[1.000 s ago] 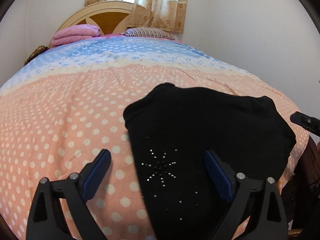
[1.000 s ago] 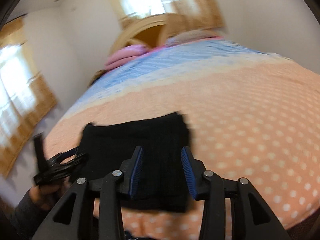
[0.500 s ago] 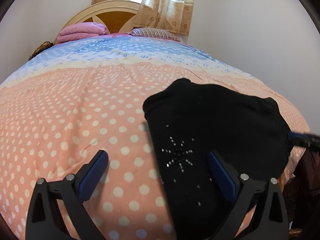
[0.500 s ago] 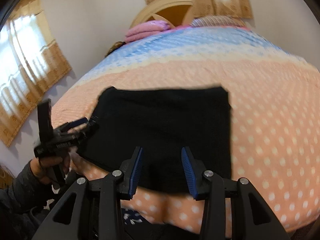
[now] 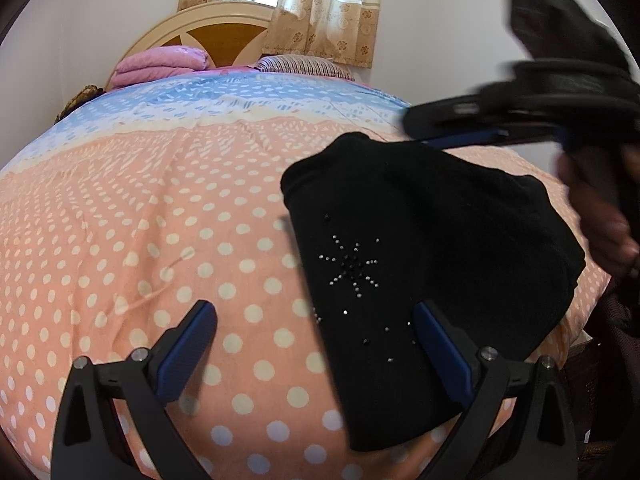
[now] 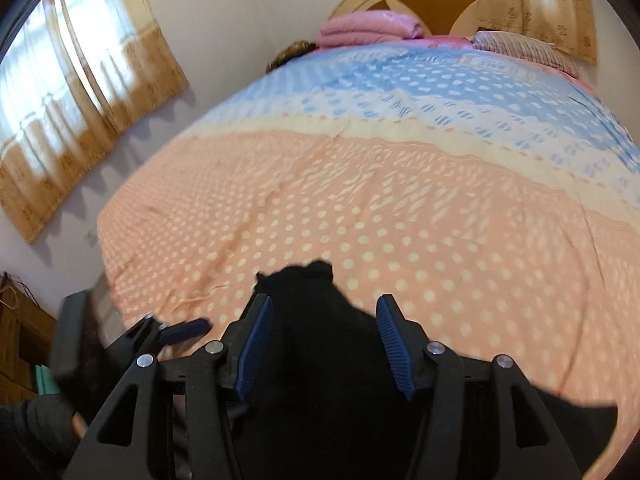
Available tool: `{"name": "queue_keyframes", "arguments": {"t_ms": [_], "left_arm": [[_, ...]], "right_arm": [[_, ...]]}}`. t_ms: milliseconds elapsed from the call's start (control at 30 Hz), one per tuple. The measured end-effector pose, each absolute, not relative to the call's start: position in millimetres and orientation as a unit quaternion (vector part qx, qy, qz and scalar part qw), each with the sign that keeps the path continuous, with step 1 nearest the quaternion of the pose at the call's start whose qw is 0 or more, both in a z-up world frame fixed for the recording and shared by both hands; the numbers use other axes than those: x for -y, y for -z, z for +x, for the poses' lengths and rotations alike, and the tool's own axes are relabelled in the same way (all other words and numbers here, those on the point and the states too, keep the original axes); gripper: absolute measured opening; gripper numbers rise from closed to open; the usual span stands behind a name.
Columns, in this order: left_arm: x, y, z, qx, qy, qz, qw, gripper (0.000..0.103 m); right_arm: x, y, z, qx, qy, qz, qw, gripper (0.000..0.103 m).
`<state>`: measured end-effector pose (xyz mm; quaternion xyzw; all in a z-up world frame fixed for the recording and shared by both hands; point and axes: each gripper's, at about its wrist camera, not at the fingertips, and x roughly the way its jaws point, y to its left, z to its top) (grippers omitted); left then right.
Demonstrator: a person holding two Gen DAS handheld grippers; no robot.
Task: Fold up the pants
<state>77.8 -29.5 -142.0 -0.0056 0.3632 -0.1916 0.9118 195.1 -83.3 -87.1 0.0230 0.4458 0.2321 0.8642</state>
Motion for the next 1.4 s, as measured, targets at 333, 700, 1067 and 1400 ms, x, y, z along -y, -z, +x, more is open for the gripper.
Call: {"name": "queue_keyframes", "arguments": {"t_ms": [333, 700, 1067, 1400], "left_arm": [[28.4, 144.7, 73.5, -0.358, 0.195, -0.002, 0.913, 0.103], [28.3, 149.4, 74.9, -0.353, 0.192, 0.004, 0.916, 0.103], [14.8, 116.0, 67.8, -0.308, 0.180, -0.022, 0.934, 0.103], [51.4, 144.3, 69.7, -0.351, 0.208, 0.039, 0.912, 0.103]], "right_arm": [[53.1, 117.0, 216.8, -0.491, -0.202, -0.036, 0.847, 0.017], [58.6, 138.3, 232.1, -0.495, -0.190, 0.013, 0.847, 0.014], [126.5, 88.2, 139.2, -0.411, -0.160, 0.045, 0.896, 0.054], [157.9, 139.6, 51.8, -0.434, -0.146, 0.012, 0.889, 0.055]]}}
